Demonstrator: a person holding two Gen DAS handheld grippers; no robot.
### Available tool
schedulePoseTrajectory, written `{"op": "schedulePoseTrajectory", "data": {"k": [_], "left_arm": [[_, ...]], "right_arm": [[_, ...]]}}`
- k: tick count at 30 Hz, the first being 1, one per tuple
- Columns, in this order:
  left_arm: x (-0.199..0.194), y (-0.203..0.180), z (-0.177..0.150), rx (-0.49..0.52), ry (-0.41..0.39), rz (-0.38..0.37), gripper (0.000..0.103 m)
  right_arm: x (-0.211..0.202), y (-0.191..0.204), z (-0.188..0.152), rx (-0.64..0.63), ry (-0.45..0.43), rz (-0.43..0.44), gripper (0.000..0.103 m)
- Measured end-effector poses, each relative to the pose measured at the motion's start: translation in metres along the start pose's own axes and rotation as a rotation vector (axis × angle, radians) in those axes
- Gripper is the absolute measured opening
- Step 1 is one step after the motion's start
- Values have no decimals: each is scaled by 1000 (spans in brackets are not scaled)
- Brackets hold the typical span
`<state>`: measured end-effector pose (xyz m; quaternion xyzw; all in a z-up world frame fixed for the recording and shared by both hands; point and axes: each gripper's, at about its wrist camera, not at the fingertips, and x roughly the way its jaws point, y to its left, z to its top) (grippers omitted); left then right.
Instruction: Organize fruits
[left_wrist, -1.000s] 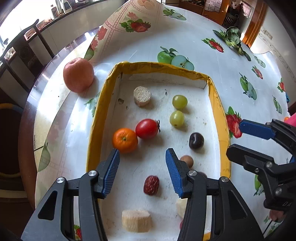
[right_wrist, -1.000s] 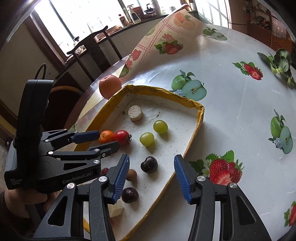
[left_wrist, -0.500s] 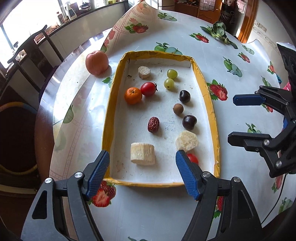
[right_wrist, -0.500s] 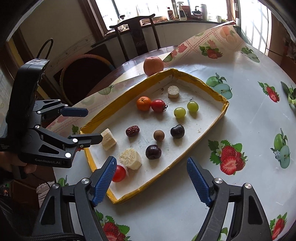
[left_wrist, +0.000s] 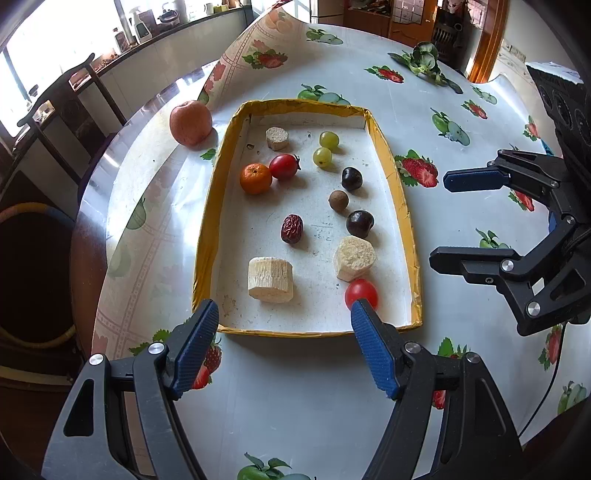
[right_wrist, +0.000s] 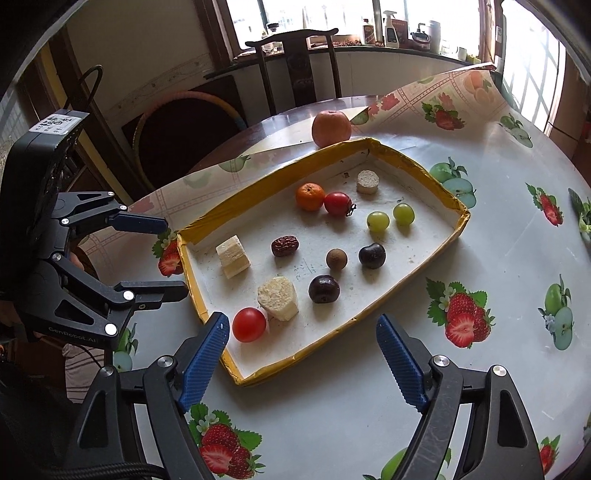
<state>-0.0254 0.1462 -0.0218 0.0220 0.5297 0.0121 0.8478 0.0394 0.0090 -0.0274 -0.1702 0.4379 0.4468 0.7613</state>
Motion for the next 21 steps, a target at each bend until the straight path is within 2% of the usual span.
{"op": "schedulePoseTrajectory", "data": {"k": [21], "left_arm": [[-2,0,3,-4,-15,21,76]], "right_arm": [[4,-6,2,12,-24,-11,86]]}}
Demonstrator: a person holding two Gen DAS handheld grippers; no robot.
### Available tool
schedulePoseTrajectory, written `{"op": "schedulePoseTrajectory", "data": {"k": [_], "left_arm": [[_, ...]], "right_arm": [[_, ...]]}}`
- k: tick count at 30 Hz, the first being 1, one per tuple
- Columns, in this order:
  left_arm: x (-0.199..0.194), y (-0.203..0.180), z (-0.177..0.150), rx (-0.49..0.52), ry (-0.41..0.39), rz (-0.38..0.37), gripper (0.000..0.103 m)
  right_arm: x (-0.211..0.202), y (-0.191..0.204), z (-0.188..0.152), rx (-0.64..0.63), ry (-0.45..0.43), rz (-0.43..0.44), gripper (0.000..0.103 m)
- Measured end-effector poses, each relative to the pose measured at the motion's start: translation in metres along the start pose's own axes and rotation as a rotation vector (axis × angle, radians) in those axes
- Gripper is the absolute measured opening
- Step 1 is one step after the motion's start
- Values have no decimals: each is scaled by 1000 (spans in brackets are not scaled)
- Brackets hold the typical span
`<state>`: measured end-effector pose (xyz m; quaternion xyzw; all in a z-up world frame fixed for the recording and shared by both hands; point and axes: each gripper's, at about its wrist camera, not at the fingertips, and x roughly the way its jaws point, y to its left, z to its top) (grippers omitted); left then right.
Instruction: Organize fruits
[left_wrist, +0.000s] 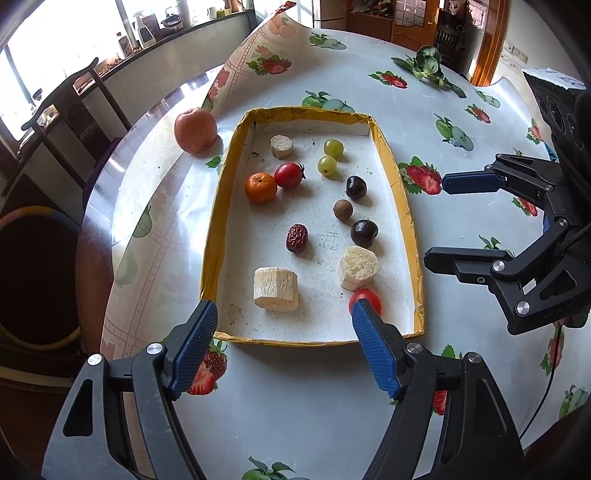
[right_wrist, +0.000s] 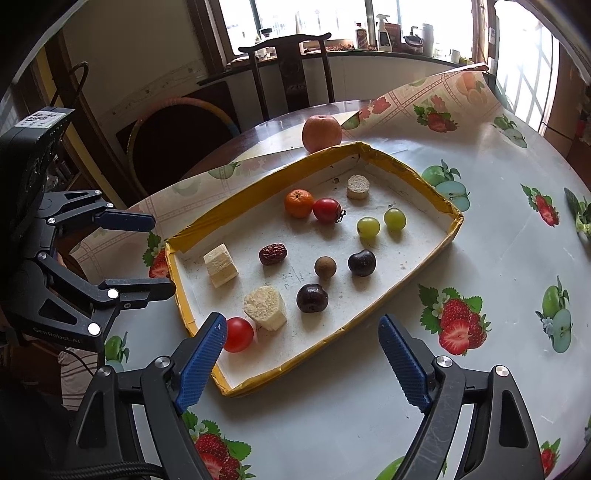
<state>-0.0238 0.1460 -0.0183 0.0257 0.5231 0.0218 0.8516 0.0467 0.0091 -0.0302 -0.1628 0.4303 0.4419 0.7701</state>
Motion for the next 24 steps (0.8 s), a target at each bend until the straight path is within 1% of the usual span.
{"op": "schedulePoseTrajectory", "data": {"k": [8,19,24], "left_arm": [[7,0,0,-5,-3,-7,76],[32,-3,-1,-19,-17,-15,76],[34,-7,-4,-13,-32,-24,75]], "right_arm": [[3,0,4,6,-13,8,86],[12,-7,0,38,-27,-3,86],[15,-9,0,51,-28,0,86]]}}
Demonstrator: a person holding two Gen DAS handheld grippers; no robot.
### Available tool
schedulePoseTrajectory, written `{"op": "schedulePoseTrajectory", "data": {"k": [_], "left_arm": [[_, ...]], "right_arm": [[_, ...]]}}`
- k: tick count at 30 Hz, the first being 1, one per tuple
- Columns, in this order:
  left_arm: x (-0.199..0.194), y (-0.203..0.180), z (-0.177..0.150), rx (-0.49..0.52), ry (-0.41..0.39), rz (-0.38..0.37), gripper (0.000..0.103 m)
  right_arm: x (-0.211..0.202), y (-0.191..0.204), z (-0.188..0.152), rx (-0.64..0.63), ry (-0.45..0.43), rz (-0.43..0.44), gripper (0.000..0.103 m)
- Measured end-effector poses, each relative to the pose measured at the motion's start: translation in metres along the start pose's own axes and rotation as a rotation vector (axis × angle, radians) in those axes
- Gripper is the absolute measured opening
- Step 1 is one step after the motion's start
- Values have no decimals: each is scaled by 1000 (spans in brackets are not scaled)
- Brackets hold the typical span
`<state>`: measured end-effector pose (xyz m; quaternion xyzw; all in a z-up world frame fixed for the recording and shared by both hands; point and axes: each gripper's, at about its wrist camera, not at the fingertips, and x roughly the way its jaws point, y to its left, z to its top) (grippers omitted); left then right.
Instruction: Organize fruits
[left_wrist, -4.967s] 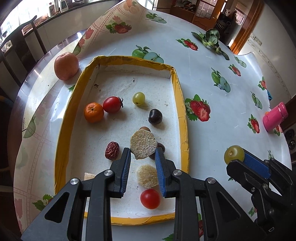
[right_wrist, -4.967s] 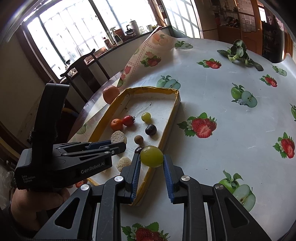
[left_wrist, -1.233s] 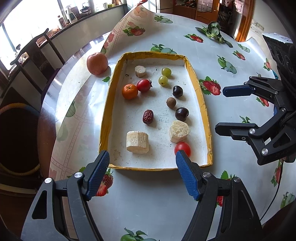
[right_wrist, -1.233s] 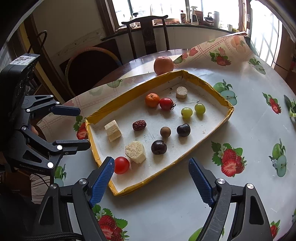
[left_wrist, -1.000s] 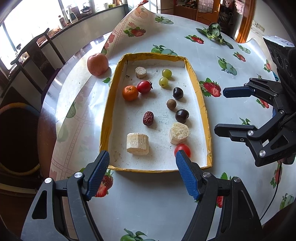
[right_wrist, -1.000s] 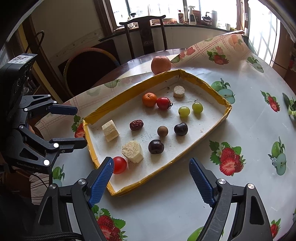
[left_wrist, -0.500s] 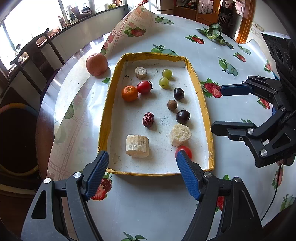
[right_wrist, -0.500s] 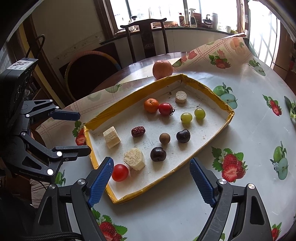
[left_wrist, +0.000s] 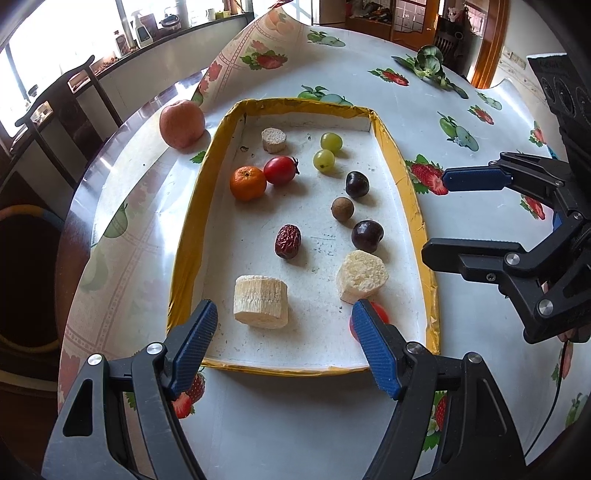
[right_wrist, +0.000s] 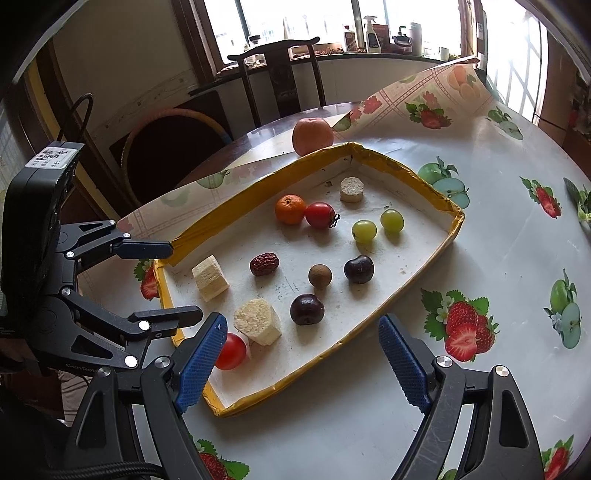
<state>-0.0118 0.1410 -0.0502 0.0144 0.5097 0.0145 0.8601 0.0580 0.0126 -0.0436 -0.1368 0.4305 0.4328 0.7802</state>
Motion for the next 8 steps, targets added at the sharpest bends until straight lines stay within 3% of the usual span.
{"op": "schedulePoseTrajectory", "data": {"k": [8], "left_arm": [[2,2,2,-12,28,4,75]], "right_arm": [[2,0,0,1,2,2,86]]}}
